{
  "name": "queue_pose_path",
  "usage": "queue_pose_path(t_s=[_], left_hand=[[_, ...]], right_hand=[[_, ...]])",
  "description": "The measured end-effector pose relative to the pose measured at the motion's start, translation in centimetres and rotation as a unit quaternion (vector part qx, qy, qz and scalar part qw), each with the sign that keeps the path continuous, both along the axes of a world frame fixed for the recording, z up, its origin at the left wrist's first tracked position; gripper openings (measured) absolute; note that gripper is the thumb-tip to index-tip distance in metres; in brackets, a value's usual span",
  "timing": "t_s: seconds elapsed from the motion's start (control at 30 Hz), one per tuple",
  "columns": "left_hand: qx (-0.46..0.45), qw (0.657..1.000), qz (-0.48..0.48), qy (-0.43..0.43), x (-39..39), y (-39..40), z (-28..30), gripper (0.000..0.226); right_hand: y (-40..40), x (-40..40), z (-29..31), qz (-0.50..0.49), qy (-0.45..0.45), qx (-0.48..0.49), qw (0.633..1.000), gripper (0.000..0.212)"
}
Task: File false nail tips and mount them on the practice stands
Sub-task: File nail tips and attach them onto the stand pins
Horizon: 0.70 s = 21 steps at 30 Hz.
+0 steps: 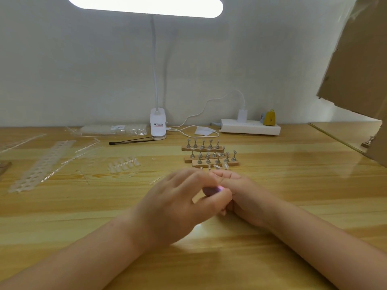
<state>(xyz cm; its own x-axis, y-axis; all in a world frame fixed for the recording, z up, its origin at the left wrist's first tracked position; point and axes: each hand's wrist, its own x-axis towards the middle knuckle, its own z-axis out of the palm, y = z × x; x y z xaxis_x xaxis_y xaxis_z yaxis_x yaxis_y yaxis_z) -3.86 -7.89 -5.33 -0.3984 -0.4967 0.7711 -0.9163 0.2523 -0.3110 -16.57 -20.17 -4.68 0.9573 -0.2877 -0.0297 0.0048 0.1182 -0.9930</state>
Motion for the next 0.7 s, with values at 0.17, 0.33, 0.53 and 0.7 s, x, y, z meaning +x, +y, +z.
queue_pose_path(t_s=[0.17,0.33,0.53,0.7], left_hand=[[0.021,0.994,0.103,0.040,1.9,0.2,0.5,0.026],[0.007,1.000,0.015,-0.004,0.8,-0.3,-0.5,0.030],[-0.019,0.999,0.017,0.029,2.0,0.1,0.1,0.044],[0.010,1.000,0.016,0.002,0.7,-0.1,-0.3,0.033]], right_hand=[[-0.1,0.2,-0.1,-0.049,-0.006,0.041,0.998,0.022],[0.2,0.2,-0.3,-0.042,-0.005,-0.002,0.999,0.022],[0.2,0.3,-0.5,-0.062,-0.007,-0.009,0.998,0.023],[0.3,0.2,-0.6,-0.054,-0.002,-0.036,0.998,0.021]])
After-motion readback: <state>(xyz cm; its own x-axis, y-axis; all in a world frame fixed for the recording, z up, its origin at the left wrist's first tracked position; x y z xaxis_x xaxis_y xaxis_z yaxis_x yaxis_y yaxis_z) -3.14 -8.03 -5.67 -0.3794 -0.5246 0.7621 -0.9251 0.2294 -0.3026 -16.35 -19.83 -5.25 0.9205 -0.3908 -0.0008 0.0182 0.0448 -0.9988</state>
